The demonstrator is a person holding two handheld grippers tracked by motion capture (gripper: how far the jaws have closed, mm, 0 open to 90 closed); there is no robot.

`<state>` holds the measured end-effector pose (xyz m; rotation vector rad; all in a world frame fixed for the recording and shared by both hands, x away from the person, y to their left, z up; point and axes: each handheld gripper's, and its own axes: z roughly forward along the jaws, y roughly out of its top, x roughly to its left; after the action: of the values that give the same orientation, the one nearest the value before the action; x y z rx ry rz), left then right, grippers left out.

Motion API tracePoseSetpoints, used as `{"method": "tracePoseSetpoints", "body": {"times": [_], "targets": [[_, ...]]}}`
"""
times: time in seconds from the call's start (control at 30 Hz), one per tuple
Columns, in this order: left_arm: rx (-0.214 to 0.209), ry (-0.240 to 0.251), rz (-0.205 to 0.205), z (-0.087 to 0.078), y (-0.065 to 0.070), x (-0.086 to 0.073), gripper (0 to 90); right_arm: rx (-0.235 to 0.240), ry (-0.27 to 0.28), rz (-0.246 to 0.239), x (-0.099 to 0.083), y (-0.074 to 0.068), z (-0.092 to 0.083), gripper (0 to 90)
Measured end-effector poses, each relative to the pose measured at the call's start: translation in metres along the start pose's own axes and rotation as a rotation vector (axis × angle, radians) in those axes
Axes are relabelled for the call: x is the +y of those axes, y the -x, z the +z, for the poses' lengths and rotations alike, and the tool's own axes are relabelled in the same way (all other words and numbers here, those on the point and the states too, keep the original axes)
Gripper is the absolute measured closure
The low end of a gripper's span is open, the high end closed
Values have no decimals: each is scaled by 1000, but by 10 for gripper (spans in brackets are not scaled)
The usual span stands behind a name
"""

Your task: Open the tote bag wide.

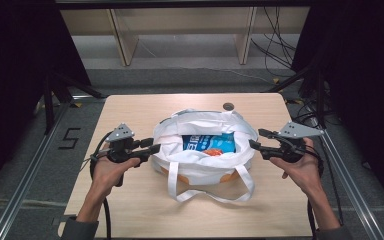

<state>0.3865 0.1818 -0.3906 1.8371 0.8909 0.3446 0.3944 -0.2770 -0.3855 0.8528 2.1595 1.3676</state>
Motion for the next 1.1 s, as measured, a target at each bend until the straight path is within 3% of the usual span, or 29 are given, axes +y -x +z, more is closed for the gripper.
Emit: {"method": "tracePoseSetpoints", "body": {"times": [0.17,0.2,0.27,0.6,0.63,0.67,0.7,0.87,0.93,1.0,1.1], "targets": [[6,28,-6,-9,2,-9,522,-13,6,10,-5,-2,-5,410],[12,27,-14,-11,4,-11,512,-27,30,4,-7,-2,-5,403],[15,30,-18,-15,6,-17,488,-24,6,15,-10,-3,-10,381],[12,41,-11,-32,23,-35,449,-52,2,31,-28,-8,-28,349],[3,49,-13,-33,25,-37,442,-51,4,52,-30,-10,-29,342],[7,47,-12,-35,27,-39,434,-53,11,21,-31,-8,-30,330],[3,56,-11,-36,29,-41,422,-61,6,47,-33,-11,-32,311],[-8,65,-4,-42,36,-50,336,-77,34,71,-39,-17,-40,245],[-1,63,0,-45,38,-53,319,-84,49,60,-41,-17,-44,243],[1,67,-29,-46,41,-58,294,-72,53,83,-43,-20,-48,242],[10,70,-29,-48,44,-64,239,-78,61,53,-47,-21,-52,203]]}}
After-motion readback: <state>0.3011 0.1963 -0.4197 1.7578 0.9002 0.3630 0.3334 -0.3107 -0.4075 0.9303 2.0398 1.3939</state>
